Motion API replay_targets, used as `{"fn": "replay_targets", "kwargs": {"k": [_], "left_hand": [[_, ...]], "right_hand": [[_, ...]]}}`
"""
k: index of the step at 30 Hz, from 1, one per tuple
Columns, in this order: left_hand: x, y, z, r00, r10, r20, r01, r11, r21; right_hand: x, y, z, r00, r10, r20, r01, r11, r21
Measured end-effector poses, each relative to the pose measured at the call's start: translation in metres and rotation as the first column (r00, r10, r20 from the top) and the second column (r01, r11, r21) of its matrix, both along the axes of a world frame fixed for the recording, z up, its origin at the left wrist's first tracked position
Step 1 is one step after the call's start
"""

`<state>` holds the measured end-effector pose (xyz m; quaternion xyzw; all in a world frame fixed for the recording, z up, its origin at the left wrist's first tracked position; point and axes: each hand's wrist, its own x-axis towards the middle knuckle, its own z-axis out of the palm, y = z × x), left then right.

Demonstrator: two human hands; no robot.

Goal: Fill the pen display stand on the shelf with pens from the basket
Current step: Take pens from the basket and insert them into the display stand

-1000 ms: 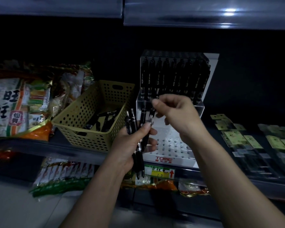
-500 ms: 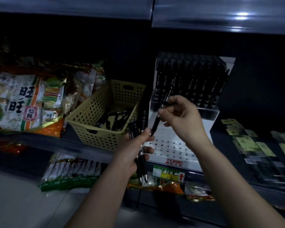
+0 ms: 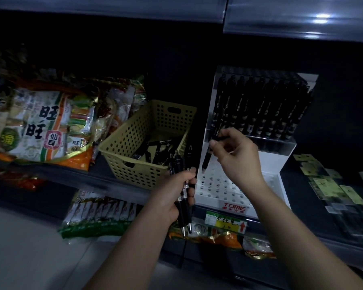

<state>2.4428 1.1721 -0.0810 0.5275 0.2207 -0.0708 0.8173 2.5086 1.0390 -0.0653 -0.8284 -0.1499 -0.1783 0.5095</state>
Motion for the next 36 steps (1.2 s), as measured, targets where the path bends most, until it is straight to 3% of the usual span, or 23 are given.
{"fn": "replay_targets", "kwargs": {"k": [7,16,28,36], "left_hand": [[-0.003,0.004,0.003,1.0,-0.003,0.017,0.002,0.999,0.035],[-0.004,0.004,0.001,0.995,-0.063,0.073,0.056,0.994,0.091],[-0.007,0.004,0.005,0.995,-0.05,0.09,0.048,0.999,0.025],[-0.005,0.006,0.004,0.999,-0.037,0.013,0.035,0.995,0.091]], "right_hand": [[-0.002,0.008,-0.002,0.969,-0.087,0.23,0.116,0.986,-0.119],[-0.001,0.01,-0.004,0.933,-0.116,0.34,0.193,0.96,-0.203],[0.001,0.009,-0.013,0.948,-0.112,0.299,0.212,0.921,-0.328],[0.002,0.007,-0.014,0.97,-0.147,0.194,0.223,0.858,-0.462]]}}
